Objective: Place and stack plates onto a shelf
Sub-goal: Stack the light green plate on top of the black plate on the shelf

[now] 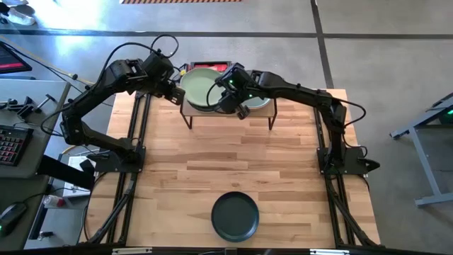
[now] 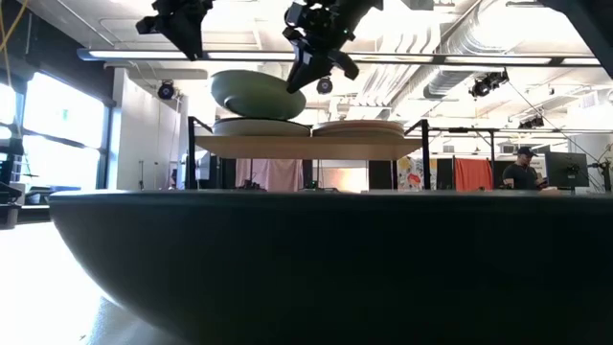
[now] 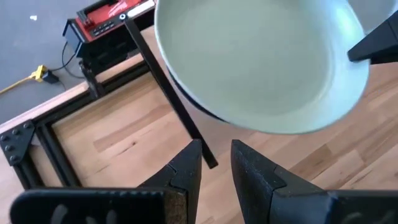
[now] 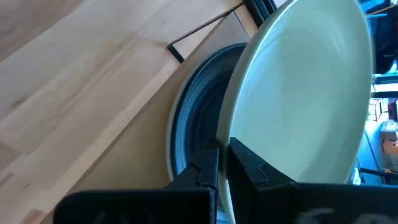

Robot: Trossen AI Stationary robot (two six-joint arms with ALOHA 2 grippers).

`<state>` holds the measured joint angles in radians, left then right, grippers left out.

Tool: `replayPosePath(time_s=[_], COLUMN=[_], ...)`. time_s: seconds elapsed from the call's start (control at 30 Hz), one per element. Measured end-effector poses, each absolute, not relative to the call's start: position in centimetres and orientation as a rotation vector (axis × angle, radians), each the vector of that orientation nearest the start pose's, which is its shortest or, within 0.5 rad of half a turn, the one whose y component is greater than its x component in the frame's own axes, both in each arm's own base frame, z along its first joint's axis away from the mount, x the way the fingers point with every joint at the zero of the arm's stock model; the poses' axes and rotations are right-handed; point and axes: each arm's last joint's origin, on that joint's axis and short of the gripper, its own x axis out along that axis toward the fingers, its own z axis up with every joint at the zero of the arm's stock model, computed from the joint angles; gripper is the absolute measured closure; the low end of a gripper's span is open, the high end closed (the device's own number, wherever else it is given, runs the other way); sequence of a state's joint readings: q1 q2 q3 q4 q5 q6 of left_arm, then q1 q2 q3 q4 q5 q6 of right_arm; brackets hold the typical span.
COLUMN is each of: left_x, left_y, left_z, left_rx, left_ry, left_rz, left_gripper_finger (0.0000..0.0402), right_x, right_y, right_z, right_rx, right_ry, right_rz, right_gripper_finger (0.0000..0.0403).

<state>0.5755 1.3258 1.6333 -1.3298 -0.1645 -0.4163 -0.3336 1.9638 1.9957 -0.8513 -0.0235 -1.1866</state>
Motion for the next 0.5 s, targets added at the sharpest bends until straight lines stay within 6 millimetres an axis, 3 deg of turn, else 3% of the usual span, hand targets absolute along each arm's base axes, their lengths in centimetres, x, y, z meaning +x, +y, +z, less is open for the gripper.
replayPosePath(time_s=[0.5], left_x=[18.3], left_y=[12.4], left_z=[40.9], left_rx=[-0.576], left_ry=[0.877], left_rz=[0.882], left_gripper_finger=[0.0328], right_x=[41.1], right_y=[-14.1], right_z=[33.0], right_rx=[-0.899], right_ry=[0.928], right_rz=[0.234], right_gripper_finger=[0.0402])
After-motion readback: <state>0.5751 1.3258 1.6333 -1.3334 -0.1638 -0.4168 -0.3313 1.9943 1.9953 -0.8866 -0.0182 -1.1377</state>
